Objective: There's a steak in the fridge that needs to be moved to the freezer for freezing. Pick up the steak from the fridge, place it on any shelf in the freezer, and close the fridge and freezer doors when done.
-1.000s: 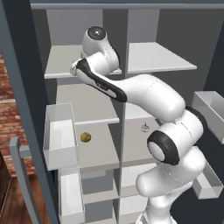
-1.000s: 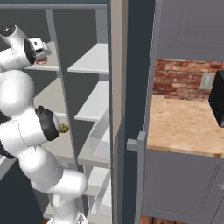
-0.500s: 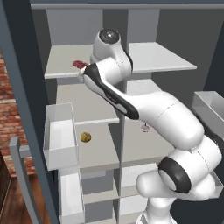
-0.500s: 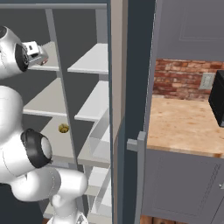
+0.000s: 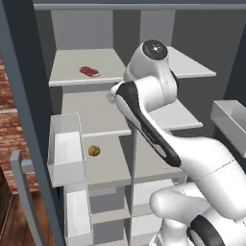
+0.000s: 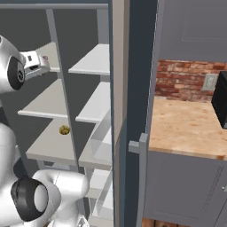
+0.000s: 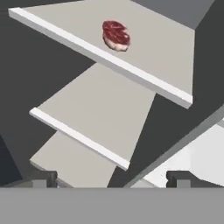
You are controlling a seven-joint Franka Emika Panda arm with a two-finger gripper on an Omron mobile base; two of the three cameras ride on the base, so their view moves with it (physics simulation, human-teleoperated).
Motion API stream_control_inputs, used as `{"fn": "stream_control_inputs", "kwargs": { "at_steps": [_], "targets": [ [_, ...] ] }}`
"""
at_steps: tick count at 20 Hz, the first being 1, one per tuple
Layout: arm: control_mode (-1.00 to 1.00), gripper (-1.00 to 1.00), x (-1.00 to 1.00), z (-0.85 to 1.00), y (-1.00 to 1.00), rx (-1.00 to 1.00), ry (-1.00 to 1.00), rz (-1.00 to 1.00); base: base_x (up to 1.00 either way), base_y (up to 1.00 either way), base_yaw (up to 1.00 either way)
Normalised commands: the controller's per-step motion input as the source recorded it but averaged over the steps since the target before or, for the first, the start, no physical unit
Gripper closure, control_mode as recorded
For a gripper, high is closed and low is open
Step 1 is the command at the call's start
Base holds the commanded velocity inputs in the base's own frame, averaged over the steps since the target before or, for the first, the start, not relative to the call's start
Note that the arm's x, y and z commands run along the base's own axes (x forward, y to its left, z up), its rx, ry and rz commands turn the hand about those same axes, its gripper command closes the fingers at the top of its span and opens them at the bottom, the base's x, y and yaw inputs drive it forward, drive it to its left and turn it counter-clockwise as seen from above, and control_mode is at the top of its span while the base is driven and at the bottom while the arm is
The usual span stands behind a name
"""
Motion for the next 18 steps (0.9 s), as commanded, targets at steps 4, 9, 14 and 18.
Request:
{"fn": "stream_control_inputs", "kwargs": {
  "at_steps": [4,9,14,18],
  "targets": [
    [-1.0,-1.0,-0.77,0.03,-0.8,0.09,0.0,-0.21,0.0,0.0,0.0],
    [-1.0,-1.0,-0.5,0.0,-0.58,0.13,0.01,-0.29,0.0,0.0,0.0],
    [-1.0,-1.0,-0.26,0.06,-0.3,0.06,0.0,-0.13,0.0,0.0,0.0],
    [-1.0,-1.0,-0.51,0.01,-0.29,0.09,0.0,0.0,0.0,0.0,0.0]
  ]
}}
